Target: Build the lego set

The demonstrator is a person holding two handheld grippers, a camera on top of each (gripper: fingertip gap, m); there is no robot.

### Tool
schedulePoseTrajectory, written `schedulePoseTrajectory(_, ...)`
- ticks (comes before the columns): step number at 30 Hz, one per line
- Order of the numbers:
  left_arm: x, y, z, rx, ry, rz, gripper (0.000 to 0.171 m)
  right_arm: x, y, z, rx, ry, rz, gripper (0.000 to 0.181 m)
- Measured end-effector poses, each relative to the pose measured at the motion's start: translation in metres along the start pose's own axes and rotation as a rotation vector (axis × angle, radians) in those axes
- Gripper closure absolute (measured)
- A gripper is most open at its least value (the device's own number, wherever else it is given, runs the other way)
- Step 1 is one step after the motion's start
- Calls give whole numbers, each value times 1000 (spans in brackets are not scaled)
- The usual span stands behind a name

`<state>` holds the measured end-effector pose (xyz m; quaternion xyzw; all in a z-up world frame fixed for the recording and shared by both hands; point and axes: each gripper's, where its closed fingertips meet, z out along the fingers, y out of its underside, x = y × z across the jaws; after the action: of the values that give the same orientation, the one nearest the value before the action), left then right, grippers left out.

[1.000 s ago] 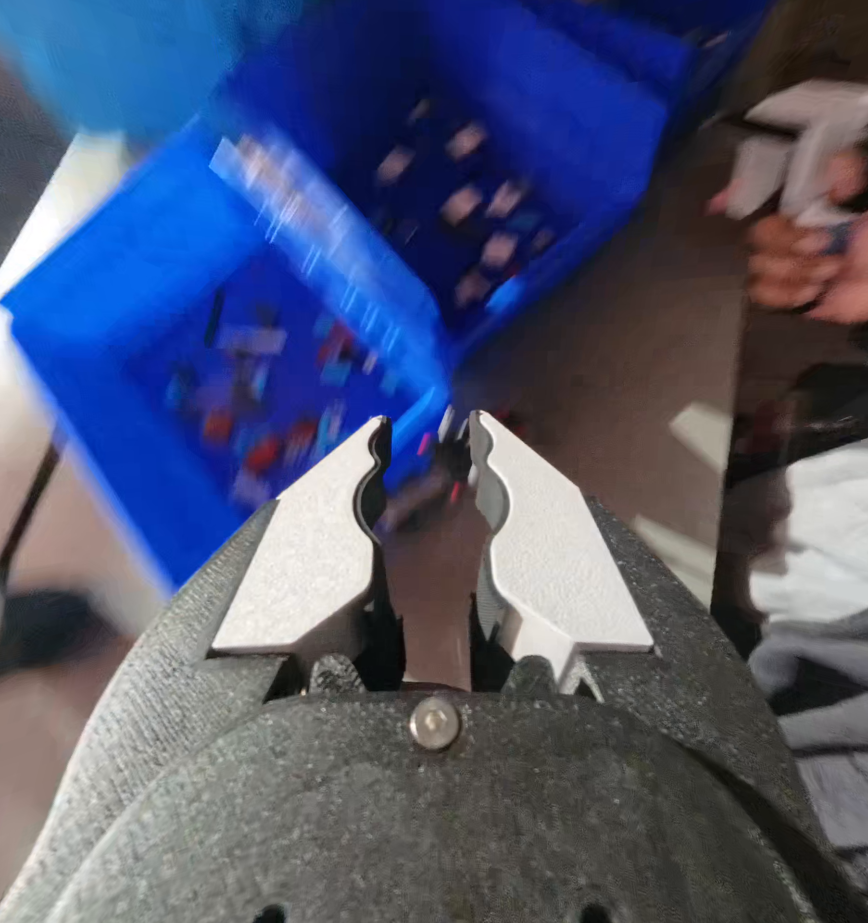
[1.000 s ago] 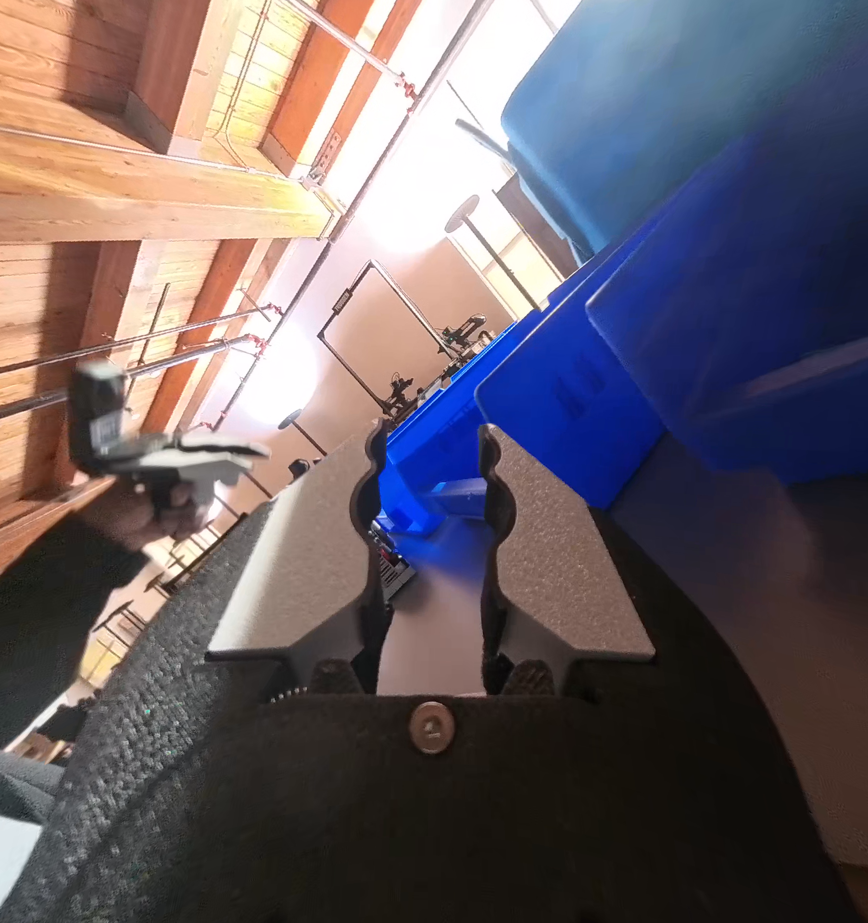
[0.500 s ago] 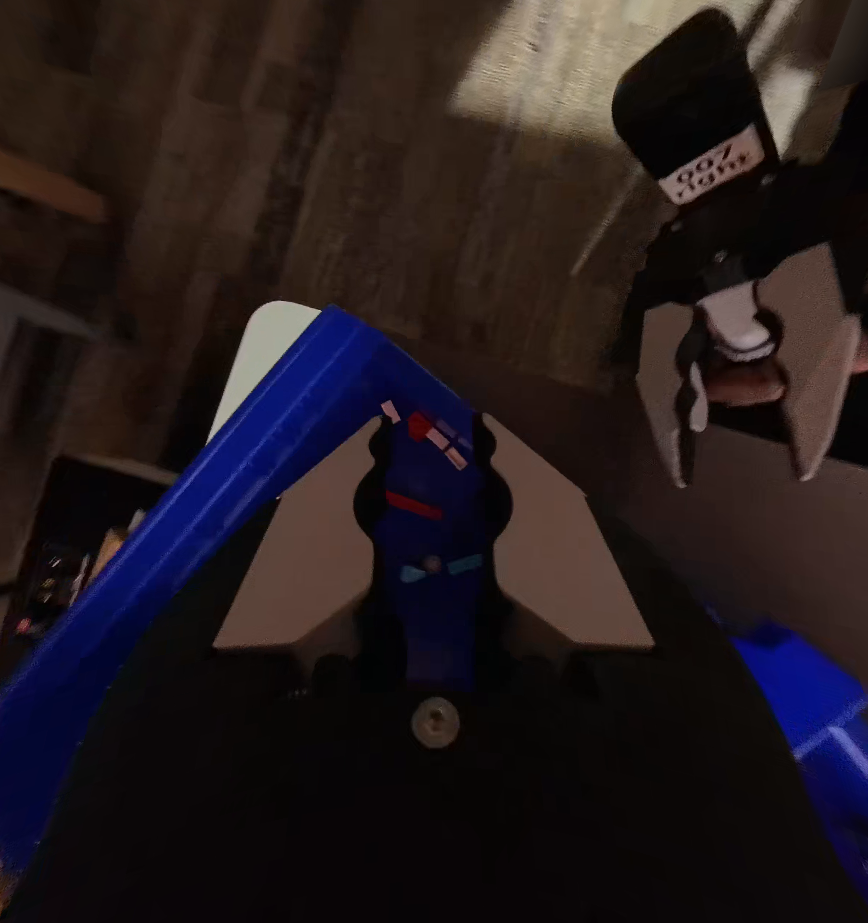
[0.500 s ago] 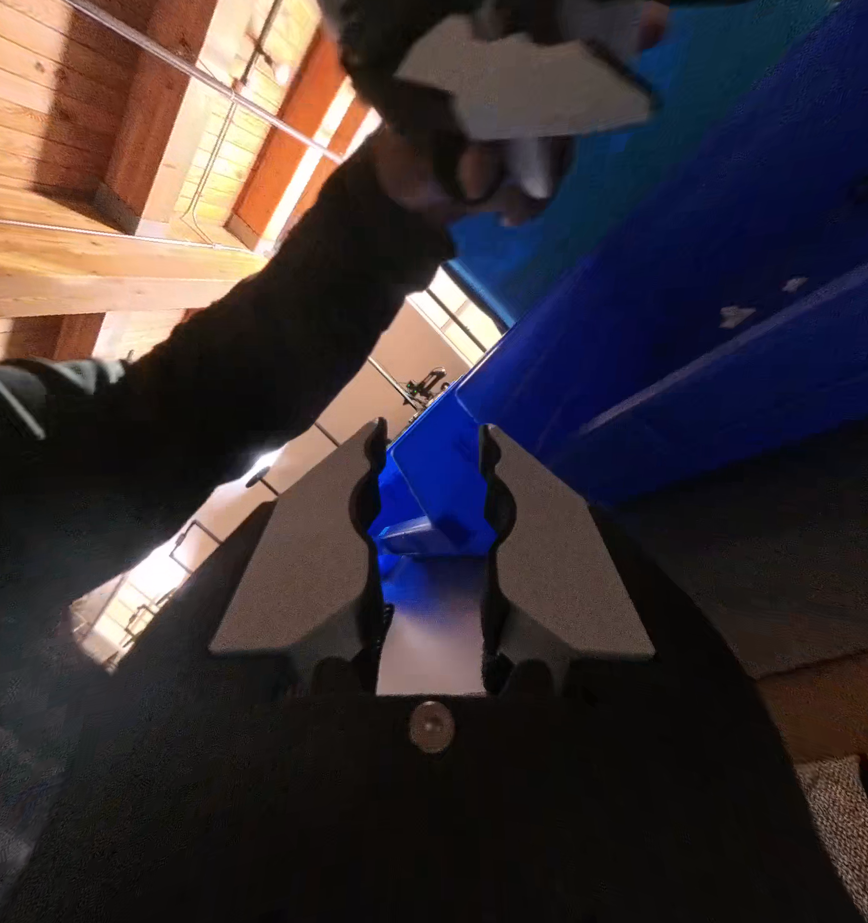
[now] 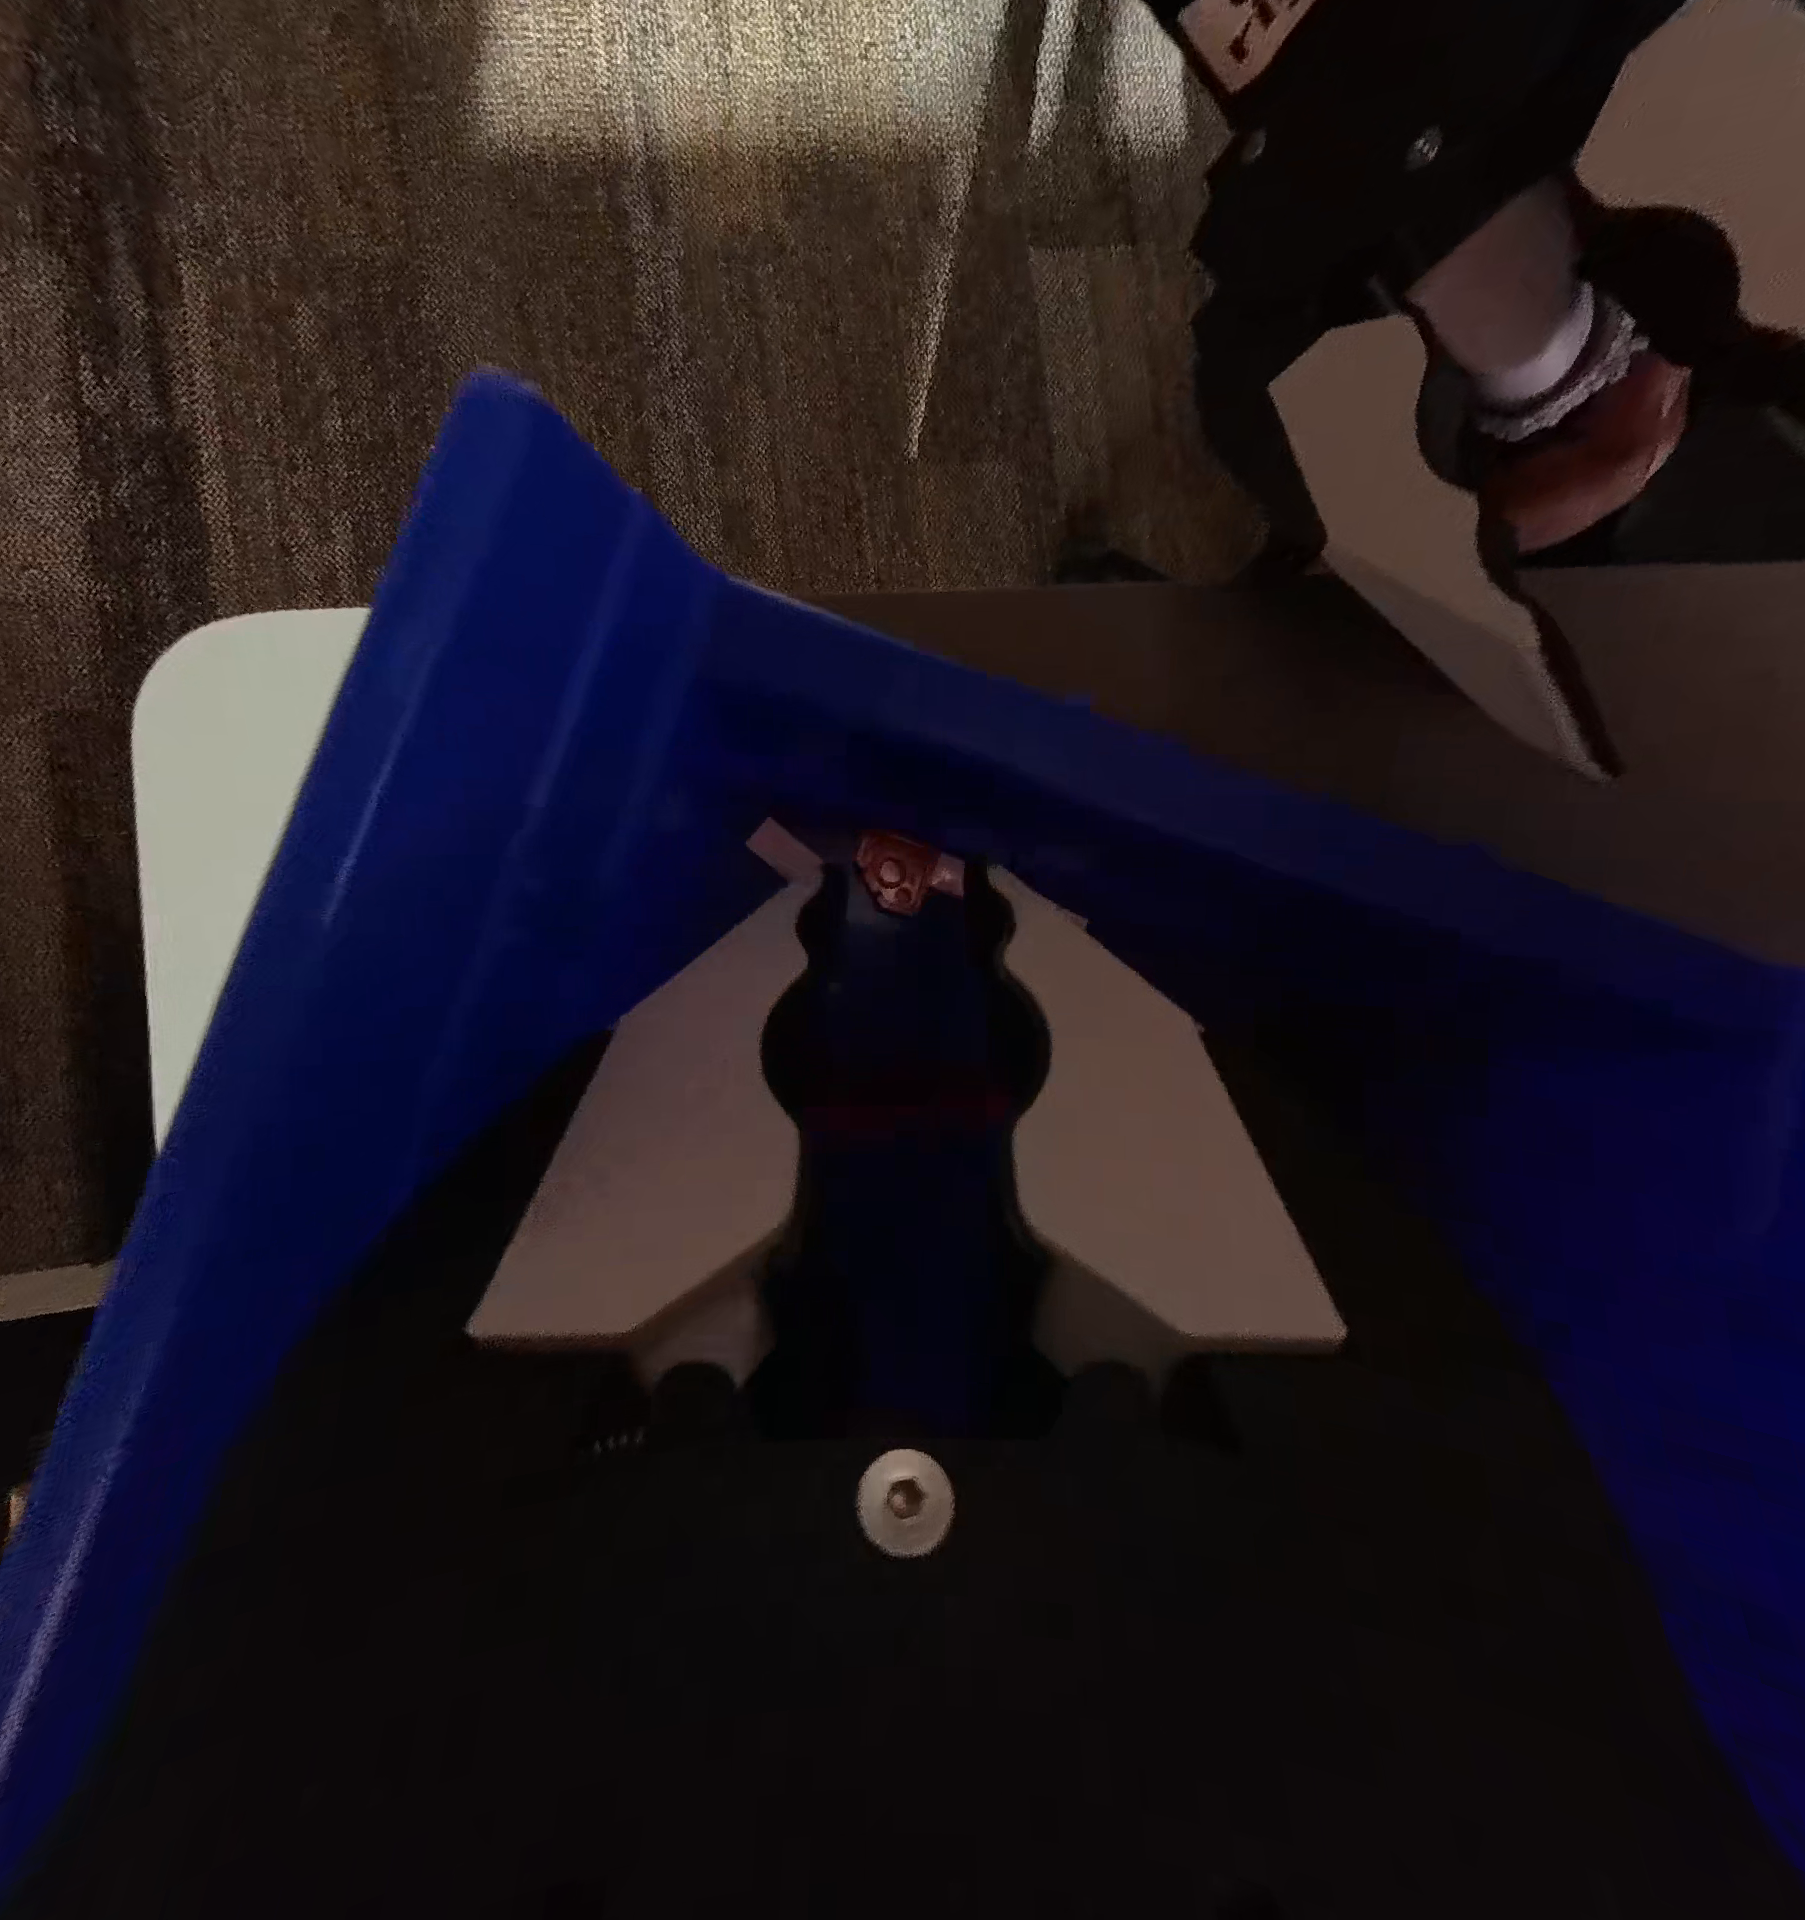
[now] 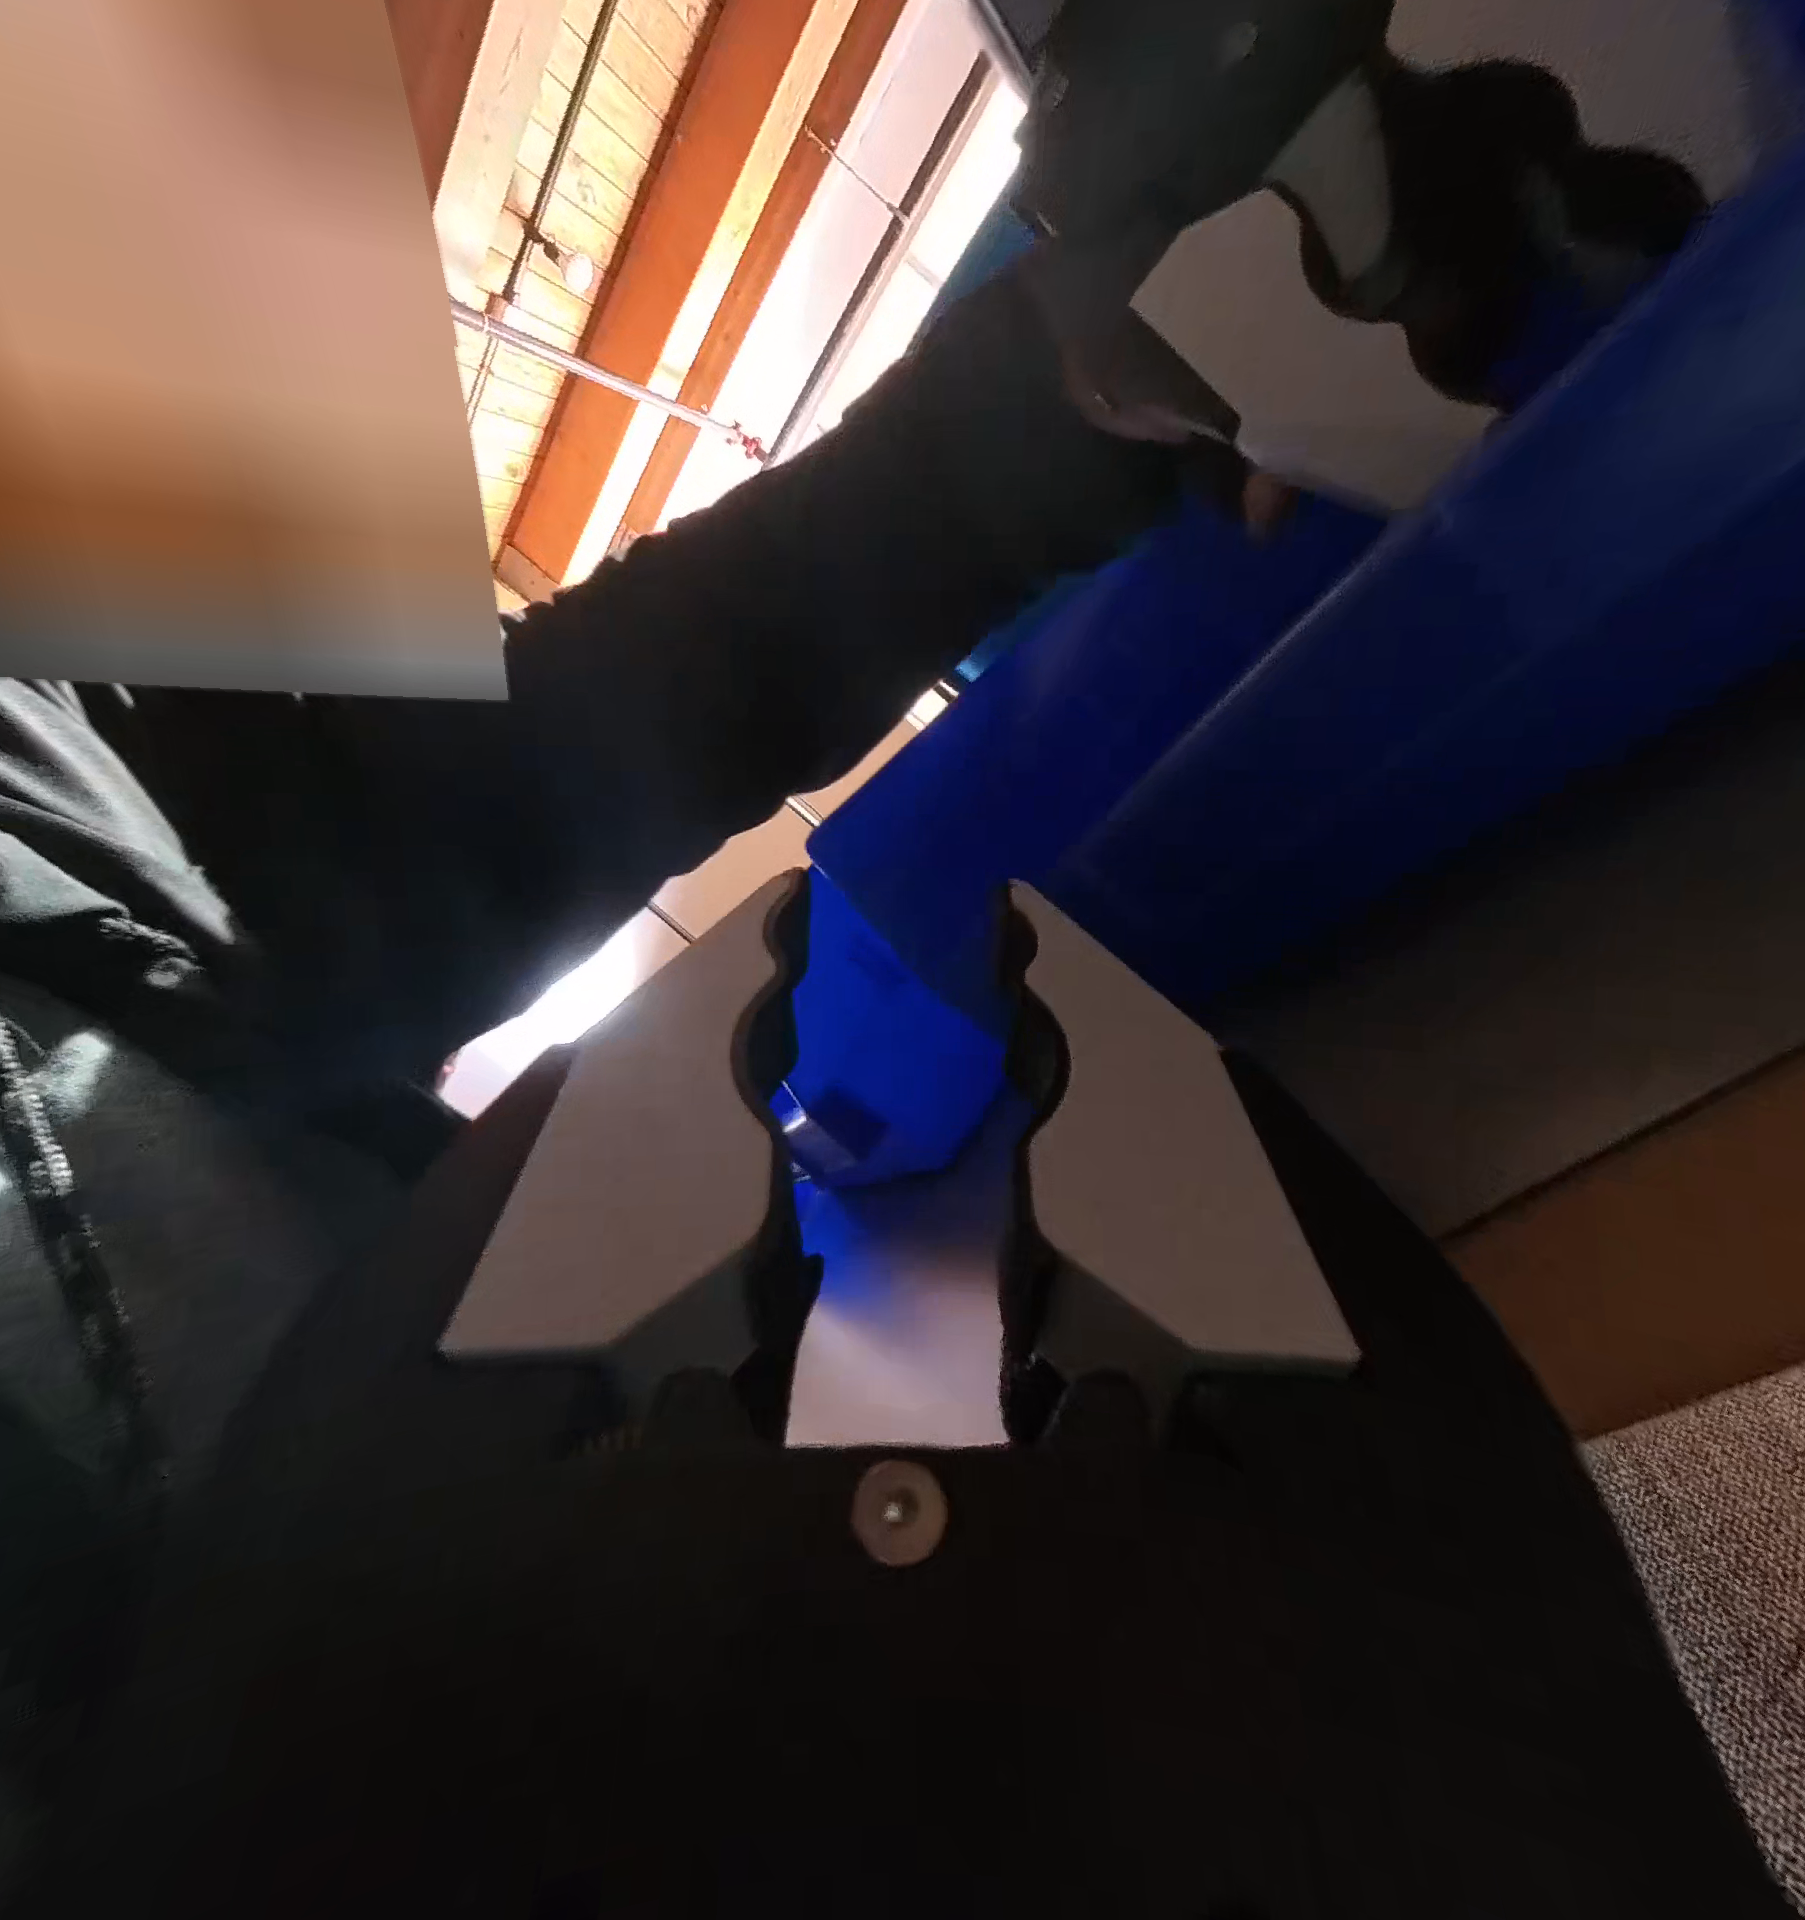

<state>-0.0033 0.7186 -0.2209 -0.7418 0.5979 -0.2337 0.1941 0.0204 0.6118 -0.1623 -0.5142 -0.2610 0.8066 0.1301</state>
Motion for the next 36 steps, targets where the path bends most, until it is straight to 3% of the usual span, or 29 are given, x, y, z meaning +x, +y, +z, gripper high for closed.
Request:
schedulePoseTrajectory(13, -3, 8, 11, -73, -67, -14, 156, -8, -5, -8, 24, 2, -1, 144)
schedulePoseTrajectory(23, -4, 16, -9, -87, -138, -117, 157, -6, -3, -6, 22, 5, 6, 145)
schedulePoseTrajectory(30, 17, -8, -66, 5, -276, -223, 157, -12, 0, -2, 5, 1, -21, 145)
schedulePoseTrajectory(36, 92, -46, -144, 188, -532, -348, 157, -31, 8, 3, -24, -23, -76, 145)
